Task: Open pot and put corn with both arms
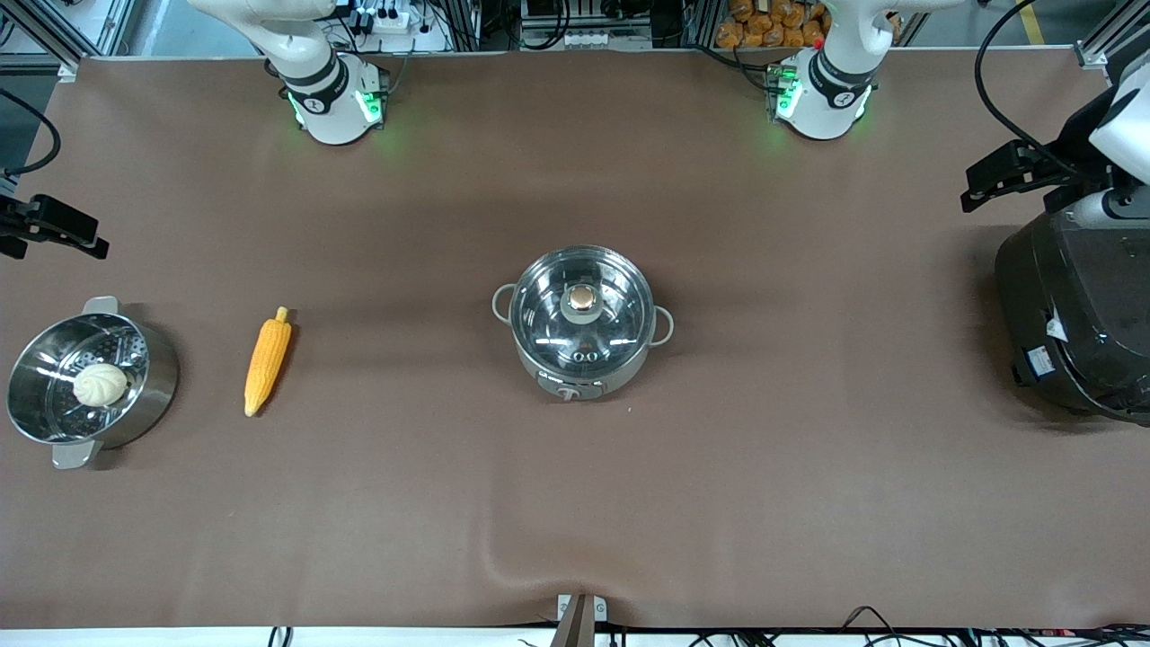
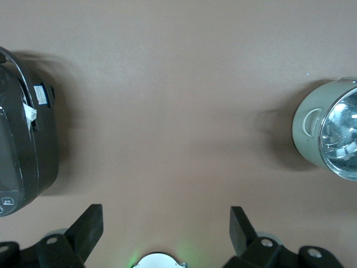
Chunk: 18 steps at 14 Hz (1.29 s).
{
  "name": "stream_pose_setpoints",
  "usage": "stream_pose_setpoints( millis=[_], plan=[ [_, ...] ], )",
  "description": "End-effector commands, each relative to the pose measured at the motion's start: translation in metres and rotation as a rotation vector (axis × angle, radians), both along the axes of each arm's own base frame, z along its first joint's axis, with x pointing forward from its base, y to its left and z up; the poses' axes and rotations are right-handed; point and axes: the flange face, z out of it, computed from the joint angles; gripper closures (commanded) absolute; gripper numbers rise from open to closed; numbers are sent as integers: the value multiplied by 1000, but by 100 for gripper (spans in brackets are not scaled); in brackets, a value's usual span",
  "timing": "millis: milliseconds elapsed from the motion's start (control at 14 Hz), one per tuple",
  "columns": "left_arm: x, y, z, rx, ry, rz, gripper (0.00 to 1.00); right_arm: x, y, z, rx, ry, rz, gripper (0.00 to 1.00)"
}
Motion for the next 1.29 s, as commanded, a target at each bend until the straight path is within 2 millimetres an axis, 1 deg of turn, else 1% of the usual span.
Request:
stream_pose_setpoints(
  millis=[0,357,500,643,786,929,1071,1143,1214],
  plan=[
    [-6,3,9,2,-2,-42,0,2,0,2,-4,-2,-7,0],
    [-2,2,3,-3,7,-43,0,3,0,2,-2,-13,-8,0],
    [-2,-2,9,-2,-7,-49,0,4,1,3,-2,-16,-7,0],
    [-1,-5,8,-2,-3,-47,0,4,1,2,-2,-13,-5,0],
    [3,-8,1,-1,9,-52,0,5,1,-1,0,-9,-5,0],
    [6,-18,-2,3,10,-63,0,10,1,-8,-2,-9,-4,0],
    [8,-23,-4,3,10,-47,0,11,2,-13,-1,-1,-2,0],
    [10,-32,-8,4,17,-49,0,12,2,-14,0,-1,-2,0],
    [12,-35,-11,5,20,-42,0,12,2,-17,-1,4,-2,0]
  ],
)
